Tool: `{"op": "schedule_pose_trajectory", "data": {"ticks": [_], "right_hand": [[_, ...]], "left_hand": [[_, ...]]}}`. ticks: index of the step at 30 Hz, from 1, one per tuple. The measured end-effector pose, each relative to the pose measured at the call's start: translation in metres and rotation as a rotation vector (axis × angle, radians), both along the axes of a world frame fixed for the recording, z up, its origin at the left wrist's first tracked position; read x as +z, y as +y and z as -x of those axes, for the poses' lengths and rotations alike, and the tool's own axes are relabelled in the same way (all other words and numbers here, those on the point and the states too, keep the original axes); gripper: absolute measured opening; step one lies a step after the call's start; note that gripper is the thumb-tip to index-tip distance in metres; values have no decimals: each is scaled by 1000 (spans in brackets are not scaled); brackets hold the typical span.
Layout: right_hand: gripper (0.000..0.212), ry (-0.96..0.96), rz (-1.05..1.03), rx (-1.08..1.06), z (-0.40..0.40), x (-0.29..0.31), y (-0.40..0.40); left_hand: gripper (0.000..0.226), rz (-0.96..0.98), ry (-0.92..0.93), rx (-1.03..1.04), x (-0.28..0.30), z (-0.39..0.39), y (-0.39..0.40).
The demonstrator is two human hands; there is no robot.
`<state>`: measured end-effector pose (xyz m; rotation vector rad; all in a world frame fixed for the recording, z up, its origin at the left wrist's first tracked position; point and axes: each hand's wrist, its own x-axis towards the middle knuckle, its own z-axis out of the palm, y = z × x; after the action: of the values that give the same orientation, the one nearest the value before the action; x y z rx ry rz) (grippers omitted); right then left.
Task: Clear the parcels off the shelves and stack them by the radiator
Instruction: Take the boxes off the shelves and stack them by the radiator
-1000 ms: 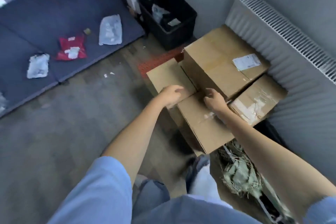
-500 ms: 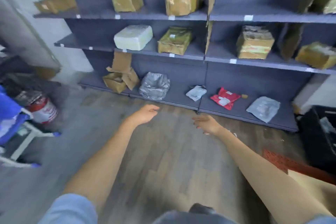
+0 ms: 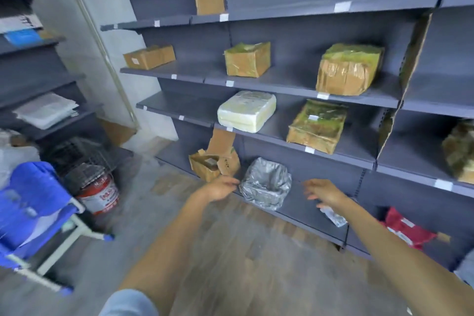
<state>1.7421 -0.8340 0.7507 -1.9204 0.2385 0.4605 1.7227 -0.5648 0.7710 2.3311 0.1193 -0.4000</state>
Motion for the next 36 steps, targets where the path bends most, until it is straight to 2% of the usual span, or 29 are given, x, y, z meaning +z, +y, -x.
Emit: {"op": "schedule_pose_trajectory", "data": {"ticks": [4,7,10,13,17,23,27,32,36], "right_hand": [[30,-57,3,20,-95,23,58],[32,-35,32,162,-153,15,114],[32,-13,34,213,-209,-1,170],[35,-37,-9,158,-267,-12,222],[36,-38,-27,13,-333,-18,267],[40,61,22,-146,-404,-44,270],[48,103,140,-169,-452,-65,258],[54,130,173,-263,-540,-81,245],[54,233,71,-385,-584,-97,247]], "left_hand": [[36,-5,-7,20,0,-71,49],[36,57,-16,98,-12,-121,95],[35,112,-19,148,-16,-179,137],[34,166,-55,105,-19,-240,177],[33,101,-3,36,-36,-305,230],[32,66,136,-46,-78,-403,273],[35,157,224,-129,-94,-475,266],[43,335,200,23,-96,-593,244],[45,319,263,142,-101,-665,235]]}}
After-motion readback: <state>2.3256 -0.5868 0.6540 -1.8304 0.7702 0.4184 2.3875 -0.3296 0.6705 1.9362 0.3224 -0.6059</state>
